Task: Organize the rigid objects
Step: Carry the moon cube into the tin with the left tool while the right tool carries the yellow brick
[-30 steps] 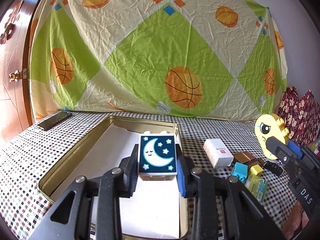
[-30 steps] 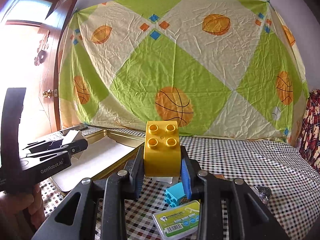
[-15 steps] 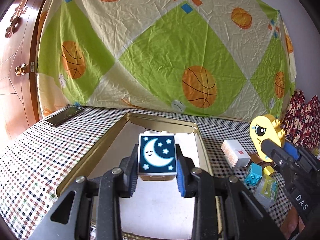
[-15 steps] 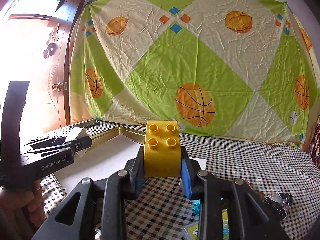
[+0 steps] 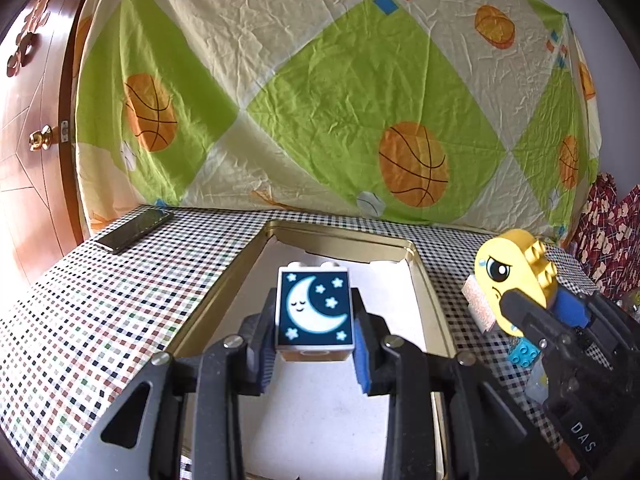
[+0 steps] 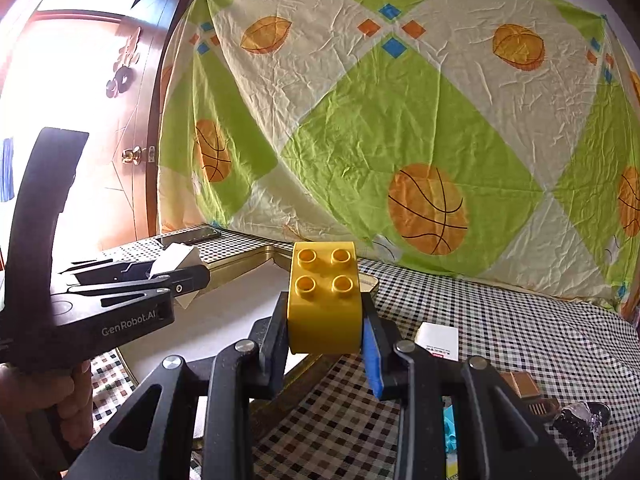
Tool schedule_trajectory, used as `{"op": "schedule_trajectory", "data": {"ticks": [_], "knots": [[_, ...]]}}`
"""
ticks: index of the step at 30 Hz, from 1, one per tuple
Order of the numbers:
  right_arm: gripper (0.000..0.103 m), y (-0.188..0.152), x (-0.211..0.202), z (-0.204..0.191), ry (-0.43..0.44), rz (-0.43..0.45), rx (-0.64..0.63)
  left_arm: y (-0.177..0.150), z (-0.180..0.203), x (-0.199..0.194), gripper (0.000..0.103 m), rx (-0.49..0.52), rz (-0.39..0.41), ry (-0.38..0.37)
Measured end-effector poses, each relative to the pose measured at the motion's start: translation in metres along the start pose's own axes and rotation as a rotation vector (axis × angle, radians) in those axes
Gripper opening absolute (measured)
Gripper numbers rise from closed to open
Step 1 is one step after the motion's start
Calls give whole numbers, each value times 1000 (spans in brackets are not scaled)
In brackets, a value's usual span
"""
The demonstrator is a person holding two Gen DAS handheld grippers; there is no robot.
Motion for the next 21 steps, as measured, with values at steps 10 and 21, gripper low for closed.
{"op": "schedule_trajectory", "data": {"ticks": [10, 21], "knots": [[34, 10, 39, -12, 62, -91, 9, 0, -22, 24, 31, 24, -84, 30], [34, 9, 88, -17, 93, -204, 18, -4, -41, 54, 31, 41, -231, 10]]}}
Point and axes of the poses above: each gripper's, at about its wrist camera, not at the fingertips, and x roughly the way its jaws point, z to its right, y to its top, the point moved 10 cm from there along x, roughly the way its jaws point
